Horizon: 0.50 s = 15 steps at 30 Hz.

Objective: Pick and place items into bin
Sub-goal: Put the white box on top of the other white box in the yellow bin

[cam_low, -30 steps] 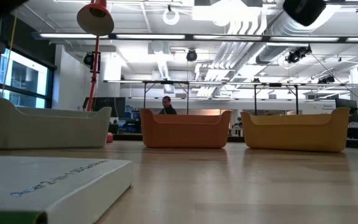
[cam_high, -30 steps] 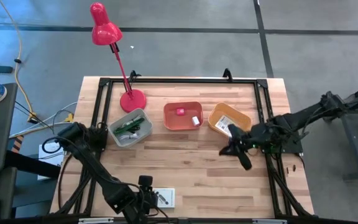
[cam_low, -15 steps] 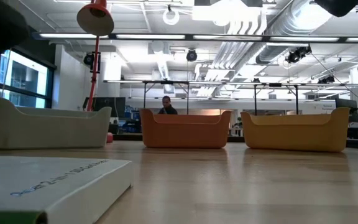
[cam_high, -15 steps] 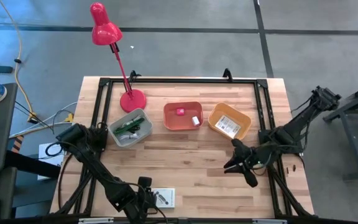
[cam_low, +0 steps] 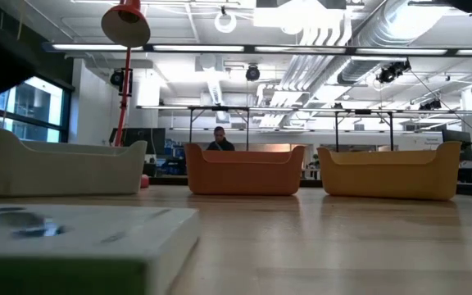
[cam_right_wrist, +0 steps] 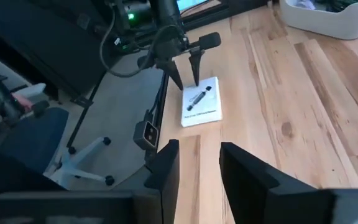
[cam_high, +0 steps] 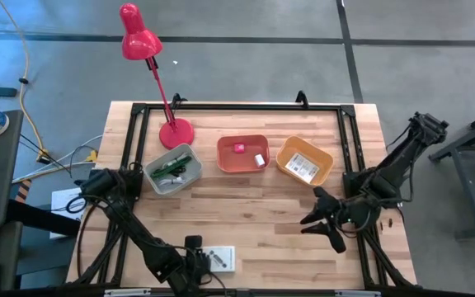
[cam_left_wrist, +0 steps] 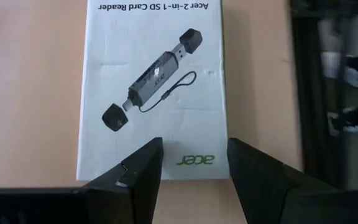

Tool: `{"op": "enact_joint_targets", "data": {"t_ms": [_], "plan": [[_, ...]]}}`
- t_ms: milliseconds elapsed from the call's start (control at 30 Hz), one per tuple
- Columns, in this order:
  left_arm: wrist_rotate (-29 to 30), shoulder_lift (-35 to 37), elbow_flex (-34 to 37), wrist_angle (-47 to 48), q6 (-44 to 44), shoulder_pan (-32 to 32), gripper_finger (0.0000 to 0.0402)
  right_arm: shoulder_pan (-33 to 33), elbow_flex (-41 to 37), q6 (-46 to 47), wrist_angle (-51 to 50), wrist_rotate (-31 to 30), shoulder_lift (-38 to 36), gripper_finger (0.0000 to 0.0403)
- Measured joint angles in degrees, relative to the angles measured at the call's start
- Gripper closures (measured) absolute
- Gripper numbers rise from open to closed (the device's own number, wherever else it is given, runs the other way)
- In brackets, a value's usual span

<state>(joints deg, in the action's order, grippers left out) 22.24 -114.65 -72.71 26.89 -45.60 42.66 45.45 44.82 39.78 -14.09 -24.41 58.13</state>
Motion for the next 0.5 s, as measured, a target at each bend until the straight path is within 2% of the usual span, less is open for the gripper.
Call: {"op": "enact_joint_targets", "data": {"t_ms": [200, 500], "plan": [[2.24, -0.04, 0.04, 1.16, 0.92, -4.06, 0.0229, 2.34, 0.0, 3.49, -0.02, -2.82, 0.0, 0.0297], [2.39, -0.22, 0.17, -3.13, 12.57, -12.59, 0.0229, 5.44, 0.0, 14.84, -2.48, -2.98, 1.63, 0.0296]]}}
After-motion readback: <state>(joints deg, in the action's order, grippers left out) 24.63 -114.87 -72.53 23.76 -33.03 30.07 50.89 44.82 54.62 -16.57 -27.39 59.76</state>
